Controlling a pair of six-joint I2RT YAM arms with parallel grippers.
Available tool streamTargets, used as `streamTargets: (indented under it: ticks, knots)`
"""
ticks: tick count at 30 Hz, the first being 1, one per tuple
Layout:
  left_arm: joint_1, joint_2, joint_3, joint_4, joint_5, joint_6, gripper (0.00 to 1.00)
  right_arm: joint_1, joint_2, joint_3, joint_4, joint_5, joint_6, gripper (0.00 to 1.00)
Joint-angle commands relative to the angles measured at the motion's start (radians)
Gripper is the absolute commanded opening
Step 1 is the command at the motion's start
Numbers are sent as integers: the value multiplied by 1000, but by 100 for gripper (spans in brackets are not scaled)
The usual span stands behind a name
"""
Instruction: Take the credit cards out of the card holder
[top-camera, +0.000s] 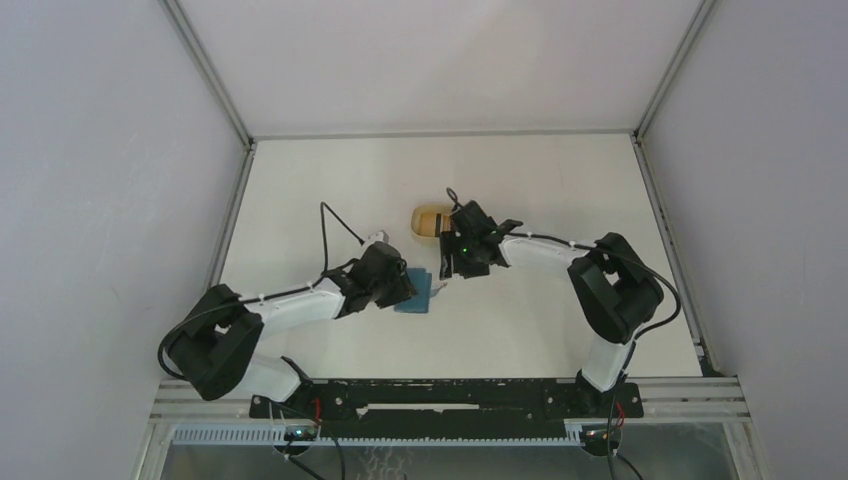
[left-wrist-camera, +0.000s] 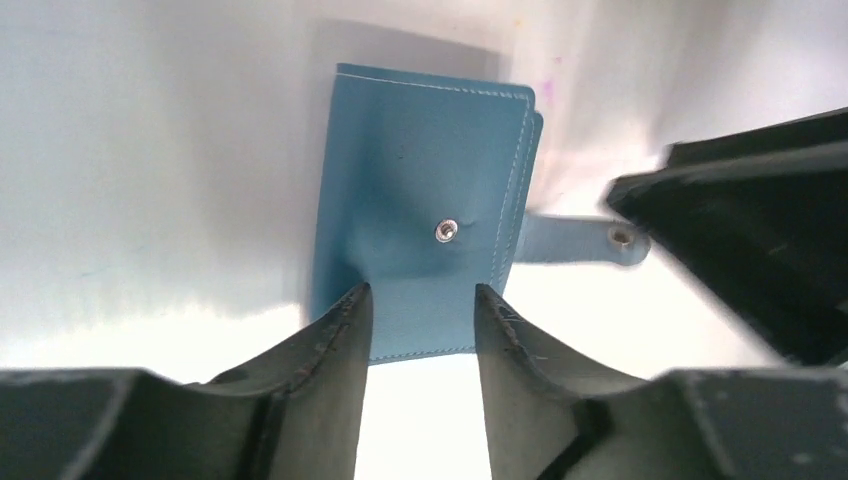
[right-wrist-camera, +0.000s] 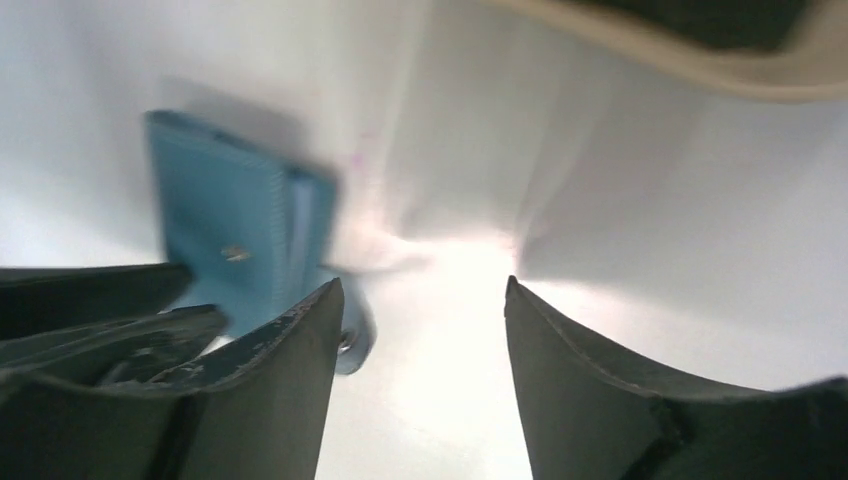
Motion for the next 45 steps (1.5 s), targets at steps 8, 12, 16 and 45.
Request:
streamTargets:
  ticks: [8, 12, 16, 45]
  knots:
    - [83, -221, 121, -267, -92, 113, 74, -179, -299, 10, -77, 16, -101, 100]
    - [151, -343, 134, -268, -76, 148, 82, -223, -387, -58, -2, -39, -111, 100]
    - [238, -456, 132, -289, -60, 200, 91, -266, -453, -168, 102, -120, -91, 100]
    - [550, -614, 127, -327, 63, 381, 100, -307, -593, -279, 208, -142, -112, 99]
